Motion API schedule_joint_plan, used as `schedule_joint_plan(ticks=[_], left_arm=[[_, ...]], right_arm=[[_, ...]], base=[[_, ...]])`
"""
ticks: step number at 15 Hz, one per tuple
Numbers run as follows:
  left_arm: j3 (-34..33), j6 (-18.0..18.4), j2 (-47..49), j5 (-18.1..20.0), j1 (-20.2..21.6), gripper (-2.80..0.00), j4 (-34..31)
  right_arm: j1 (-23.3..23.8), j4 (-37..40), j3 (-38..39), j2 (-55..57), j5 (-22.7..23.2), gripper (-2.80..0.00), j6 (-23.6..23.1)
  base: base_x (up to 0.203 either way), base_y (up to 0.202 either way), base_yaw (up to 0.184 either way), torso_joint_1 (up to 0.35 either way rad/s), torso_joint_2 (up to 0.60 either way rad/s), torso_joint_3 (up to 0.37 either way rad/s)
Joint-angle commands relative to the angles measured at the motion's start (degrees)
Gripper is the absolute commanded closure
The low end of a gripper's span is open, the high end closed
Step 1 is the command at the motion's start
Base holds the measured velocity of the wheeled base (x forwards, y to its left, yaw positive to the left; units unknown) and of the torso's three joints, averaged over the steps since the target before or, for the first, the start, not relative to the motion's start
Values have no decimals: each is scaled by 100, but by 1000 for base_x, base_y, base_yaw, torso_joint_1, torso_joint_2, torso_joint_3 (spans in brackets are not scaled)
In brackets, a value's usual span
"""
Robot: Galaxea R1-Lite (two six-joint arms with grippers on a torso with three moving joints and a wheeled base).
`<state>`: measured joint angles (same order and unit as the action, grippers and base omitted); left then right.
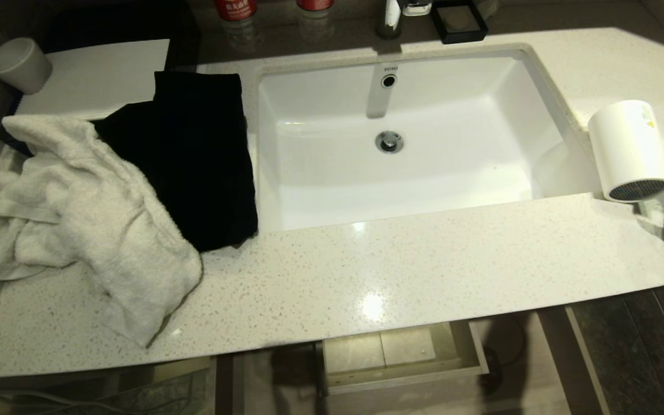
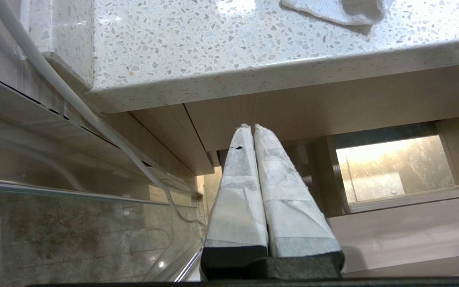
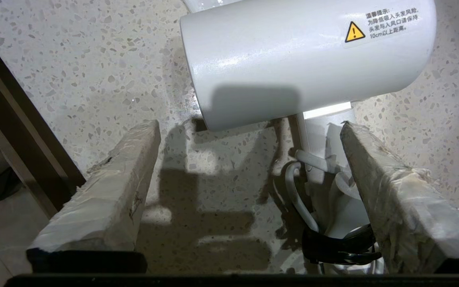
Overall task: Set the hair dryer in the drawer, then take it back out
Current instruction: Pick up the hairdryer
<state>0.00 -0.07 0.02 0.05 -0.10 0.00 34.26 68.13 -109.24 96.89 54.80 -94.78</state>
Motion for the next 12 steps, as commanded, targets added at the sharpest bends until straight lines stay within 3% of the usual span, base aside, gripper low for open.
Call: schedule_joint_plan(ticks=[1, 12], left_arm=[[-9, -1, -2, -5, 1, 0, -9], [-9, -1, -2, -5, 1, 0, 0]], right_arm=[[24, 29, -1, 85, 27, -280, -176], [179, -466, -1, 656, 92, -280, -302]], base=[[0, 0, 0, 0, 0, 0], [0, 0, 0, 0, 0, 0]])
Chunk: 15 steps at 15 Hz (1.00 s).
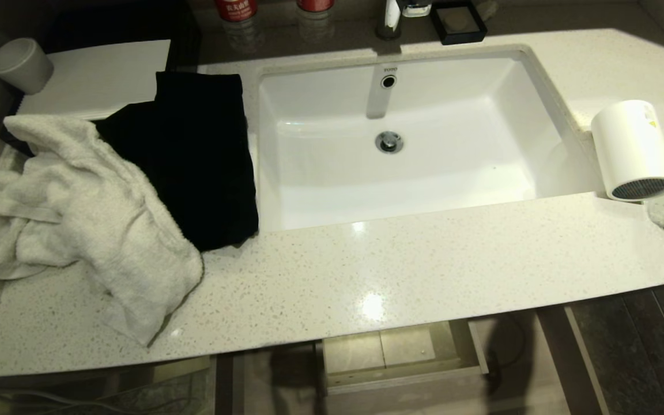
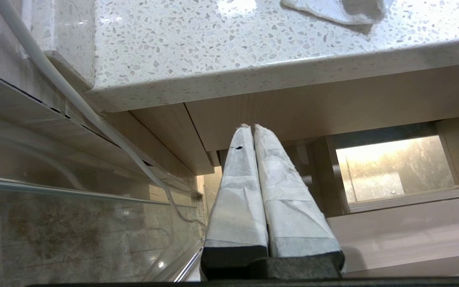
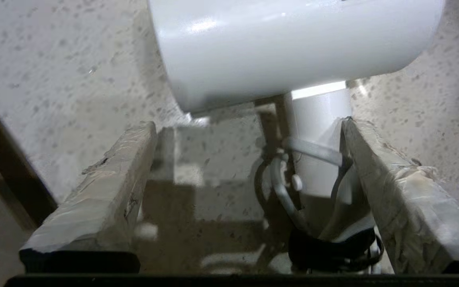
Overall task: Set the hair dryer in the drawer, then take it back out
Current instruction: Pick up the hairdryer
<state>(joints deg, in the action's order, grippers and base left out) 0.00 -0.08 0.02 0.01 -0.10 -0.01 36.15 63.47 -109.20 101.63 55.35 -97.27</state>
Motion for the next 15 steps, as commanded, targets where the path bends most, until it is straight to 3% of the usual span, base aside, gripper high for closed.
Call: schedule_joint_plan(ticks=[1, 4, 7, 12, 15], left_arm=[[-9, -1, -2, -1, 1, 0, 1], [0, -1, -2, -1, 1, 0, 1], [-9, -1, -2, 8, 1, 0, 1], [0, -1, -2, 8, 1, 0, -8], [-9, -1, -2, -1, 1, 0, 1]], right_arm=[[-3, 43, -4, 190, 38, -280, -38], [-11, 122, -4, 155, 73, -280, 15], [-20, 640, 4, -268, 295, -280, 113], [-31, 1193, 61, -773, 269, -280, 167], [-26, 1123, 25, -916, 310, -280, 182]], base=[[0, 0, 0, 0, 0, 0], [0, 0, 0, 0, 0, 0], [0, 0, 0, 0, 0, 0], [0, 0, 0, 0, 0, 0], [0, 0, 0, 0, 0, 0]])
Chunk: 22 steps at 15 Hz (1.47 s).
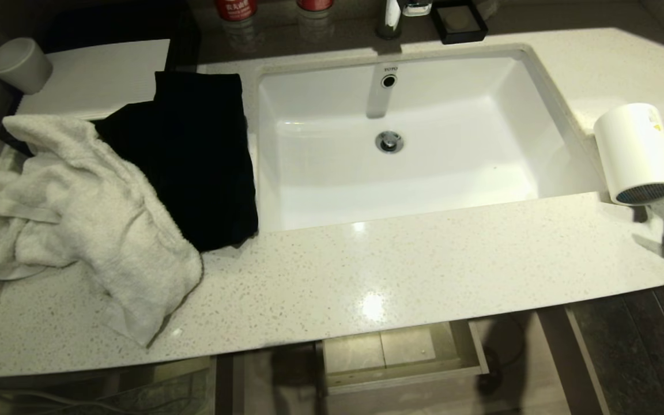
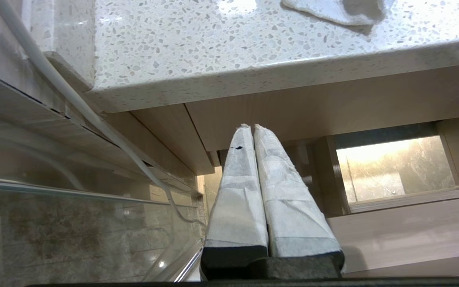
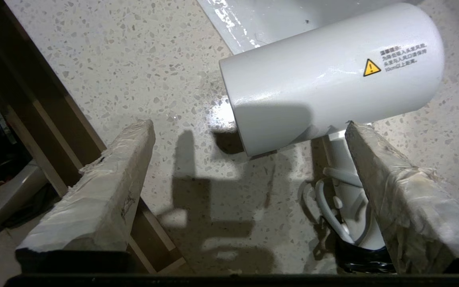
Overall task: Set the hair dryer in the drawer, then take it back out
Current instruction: Pick up the hairdryer
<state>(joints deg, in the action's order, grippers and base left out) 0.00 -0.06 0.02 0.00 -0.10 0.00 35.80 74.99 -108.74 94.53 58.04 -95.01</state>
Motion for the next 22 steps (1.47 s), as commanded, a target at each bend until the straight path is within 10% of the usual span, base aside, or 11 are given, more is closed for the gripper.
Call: schedule_joint_plan(ticks=[1, 11, 22], left_arm=[[0, -3, -2, 9, 1, 0, -9], [-2, -3, -2, 0, 1, 0, 0], [-9, -3, -2, 0, 1, 0, 0]], right_arm=[[42, -96, -33, -265, 45, -280, -47], [1037, -753, -33, -196, -663, -280, -513], [1078, -1074, -51, 356, -662, -280, -650]], base=[[0, 0, 0, 0, 0, 0], [0, 0, 0, 0, 0, 0], [0, 0, 0, 0, 0, 0]])
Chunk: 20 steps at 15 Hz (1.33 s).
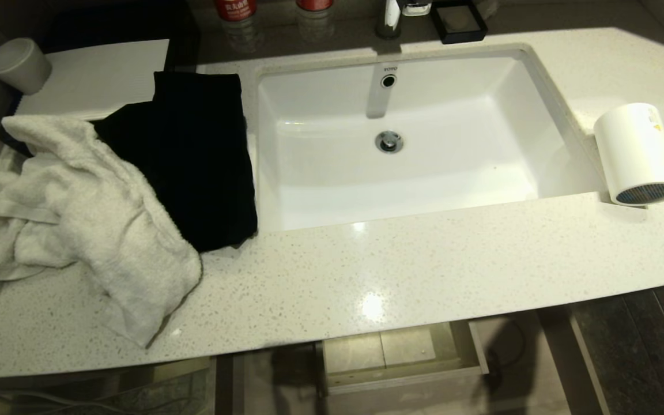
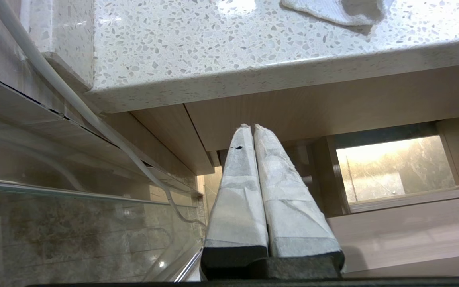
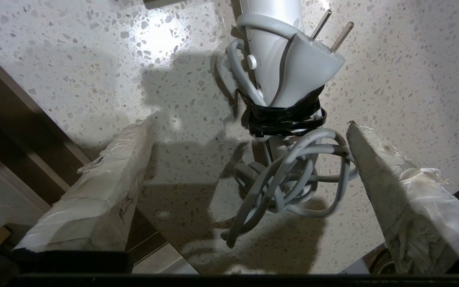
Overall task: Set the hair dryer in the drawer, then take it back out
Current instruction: Pick up the hairdryer
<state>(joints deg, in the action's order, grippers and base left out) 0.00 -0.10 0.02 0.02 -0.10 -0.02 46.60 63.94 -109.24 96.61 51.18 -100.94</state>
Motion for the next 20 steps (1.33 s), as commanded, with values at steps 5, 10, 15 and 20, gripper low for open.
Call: schedule_joint_plan(ticks=[5, 10, 15, 20], left_arm=[[-9, 1, -2, -2, 1, 0, 2], [0, 1, -2, -2, 1, 0, 2], [0, 1, -2, -2, 1, 0, 2], [0, 1, -2, 6, 1, 0, 2]], right_arm=[[-108, 48, -1, 473, 41, -280, -49], [-335, 31, 0, 858, 84, -280, -49], [-459, -66, 8, 1097, 76, -280, -49], [-530, -66, 8, 1308, 67, -280, 162]], base=[[0, 0, 0, 0, 0, 0], [0, 0, 0, 0, 0, 0], [0, 0, 0, 0, 0, 0], [0, 0, 0, 0, 0, 0]])
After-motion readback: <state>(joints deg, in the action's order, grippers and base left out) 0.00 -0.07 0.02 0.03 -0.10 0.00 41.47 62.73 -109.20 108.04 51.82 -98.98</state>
